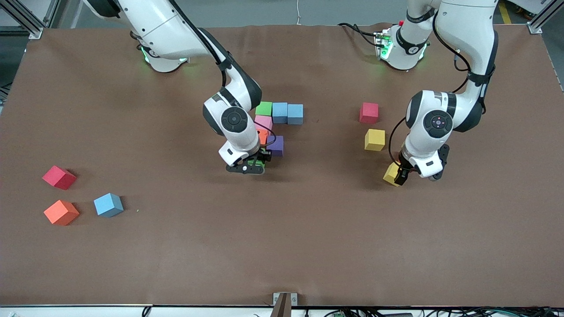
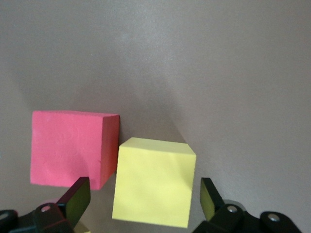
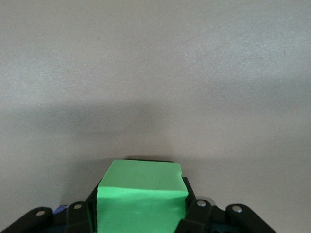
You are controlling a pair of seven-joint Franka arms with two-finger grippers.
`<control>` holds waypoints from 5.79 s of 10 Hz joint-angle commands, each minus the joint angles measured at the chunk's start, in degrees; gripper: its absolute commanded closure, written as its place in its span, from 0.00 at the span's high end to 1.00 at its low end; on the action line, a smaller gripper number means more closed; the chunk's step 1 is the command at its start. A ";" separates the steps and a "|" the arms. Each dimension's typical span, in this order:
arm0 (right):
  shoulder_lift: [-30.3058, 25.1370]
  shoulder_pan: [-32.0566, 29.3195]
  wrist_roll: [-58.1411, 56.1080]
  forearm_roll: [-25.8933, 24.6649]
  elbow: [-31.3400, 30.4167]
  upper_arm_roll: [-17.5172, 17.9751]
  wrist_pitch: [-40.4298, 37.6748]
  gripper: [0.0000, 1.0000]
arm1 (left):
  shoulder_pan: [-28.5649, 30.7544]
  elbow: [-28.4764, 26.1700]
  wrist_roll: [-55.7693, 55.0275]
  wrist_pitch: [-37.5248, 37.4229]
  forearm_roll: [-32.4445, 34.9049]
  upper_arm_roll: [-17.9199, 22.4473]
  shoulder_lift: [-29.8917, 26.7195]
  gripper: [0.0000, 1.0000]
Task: Arrange 11 blocks into digit 3
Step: 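Carry green to the shape with the right gripper while the left gripper reaches yellow, then place green beside orange with the right gripper while the left gripper grasps yellow, then grasp the blue cube with the right gripper while the left gripper carries yellow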
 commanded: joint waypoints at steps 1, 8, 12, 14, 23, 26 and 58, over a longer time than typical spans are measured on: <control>0.40 0.61 1.36 -0.96 0.27 -0.35 -0.24 0.05 | 0.26 -1.45 -1.17 3.09 0.32 -0.58 0.04 1.00; 0.40 1.49 2.33 -0.96 0.09 -0.44 -0.50 0.17 | -0.01 -3.30 -4.17 7.93 0.58 -2.25 2.32 1.00; 0.40 1.31 2.15 -1.57 -0.09 -0.44 -0.68 0.20 | 2.54 -3.30 -0.74 7.93 1.11 -2.25 2.50 1.00; 0.40 1.40 2.24 -1.76 -0.52 -0.44 -0.59 0.21 | 3.42 -3.30 0.14 8.89 1.11 -2.25 2.85 1.00; -0.47 0.96 2.33 -1.67 -0.09 -0.35 -2.43 1.00 | 3.34 0.55 -0.56 14.70 0.85 -2.60 8.82 1.00; -5.38 -1.31 1.89 -0.62 0.62 0.09 -7.16 1.00 | 2.99 5.91 -0.91 14.70 0.41 -2.77 11.28 1.00; 1.54 -47.99 -73.87 -6.06 2.02 -0.35 2.31 0.30 | -29.88 30.63 -68.76 -18.44 10.42 -5.76 19.02 0.20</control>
